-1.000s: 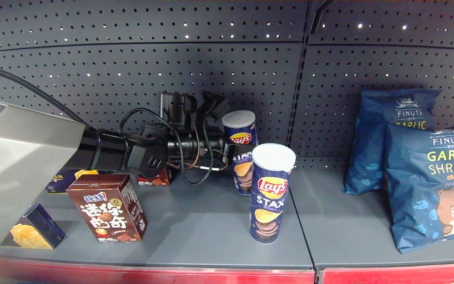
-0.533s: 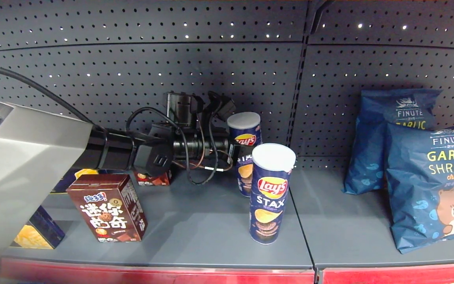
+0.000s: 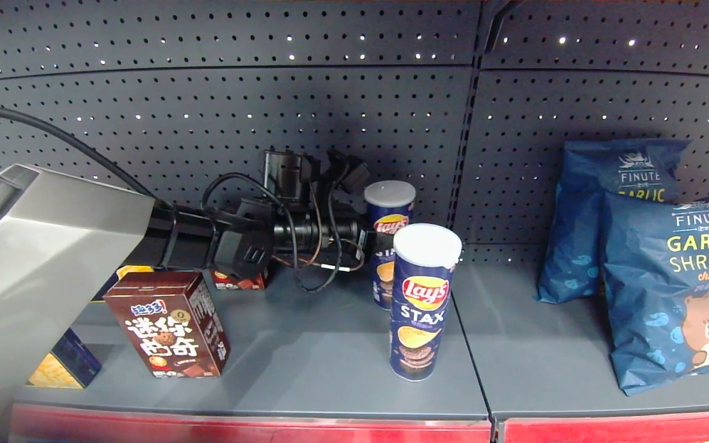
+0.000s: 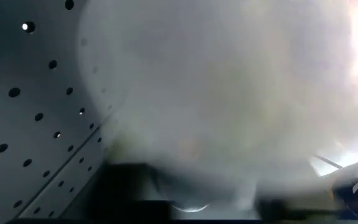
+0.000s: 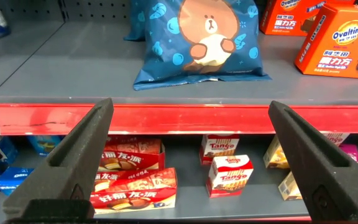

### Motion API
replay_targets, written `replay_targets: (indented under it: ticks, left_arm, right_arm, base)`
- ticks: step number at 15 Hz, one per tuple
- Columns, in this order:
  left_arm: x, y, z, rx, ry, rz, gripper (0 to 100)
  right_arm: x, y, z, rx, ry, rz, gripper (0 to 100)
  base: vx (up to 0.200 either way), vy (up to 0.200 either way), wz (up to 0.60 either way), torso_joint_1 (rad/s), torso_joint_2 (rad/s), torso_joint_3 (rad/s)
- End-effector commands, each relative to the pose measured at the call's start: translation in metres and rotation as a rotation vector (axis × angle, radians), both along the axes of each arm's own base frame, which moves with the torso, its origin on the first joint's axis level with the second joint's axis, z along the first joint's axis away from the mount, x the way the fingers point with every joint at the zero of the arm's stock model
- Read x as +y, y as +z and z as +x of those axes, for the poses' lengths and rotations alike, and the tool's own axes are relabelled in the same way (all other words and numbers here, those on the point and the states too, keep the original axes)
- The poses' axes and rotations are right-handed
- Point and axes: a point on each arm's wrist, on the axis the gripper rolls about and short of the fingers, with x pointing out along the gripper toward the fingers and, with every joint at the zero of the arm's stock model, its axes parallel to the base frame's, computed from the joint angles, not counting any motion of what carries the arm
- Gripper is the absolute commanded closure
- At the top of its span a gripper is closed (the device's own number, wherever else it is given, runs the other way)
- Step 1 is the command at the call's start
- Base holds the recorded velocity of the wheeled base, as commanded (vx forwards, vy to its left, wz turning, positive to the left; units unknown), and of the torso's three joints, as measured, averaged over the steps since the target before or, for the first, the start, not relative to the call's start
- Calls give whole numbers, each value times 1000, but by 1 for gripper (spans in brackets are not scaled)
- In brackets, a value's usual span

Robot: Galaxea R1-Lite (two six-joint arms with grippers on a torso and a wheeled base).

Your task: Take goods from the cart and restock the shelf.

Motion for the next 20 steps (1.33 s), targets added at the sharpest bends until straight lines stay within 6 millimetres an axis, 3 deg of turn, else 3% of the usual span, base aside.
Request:
replay_targets:
  ticks: [1,7,13,18,20]
  left_arm:
    - [-1,-1,0,3,0,1,0]
    - [6,-3,-3,12,24,12,0]
    - [29,3,-25,-1,66,11,0]
    - [38,18,-41,-43,115,5,0]
    - [44,40,-52,-94,174,-8,0]
  right_arm:
    - [0,0,0,1,1,0,0]
    - [0,0,0,1,1,1,0]
    - [0,0,0,1,2,3,0]
    - [0,0,0,1,2,1,0]
    - [0,0,0,1,2,0,0]
  base:
    - [0,0,0,0,0,0]
    - [0,0,0,0,0,0]
    - [0,0,0,0,0,0]
    - [0,0,0,0,0,0]
    - [0,0,0,0,0,0]
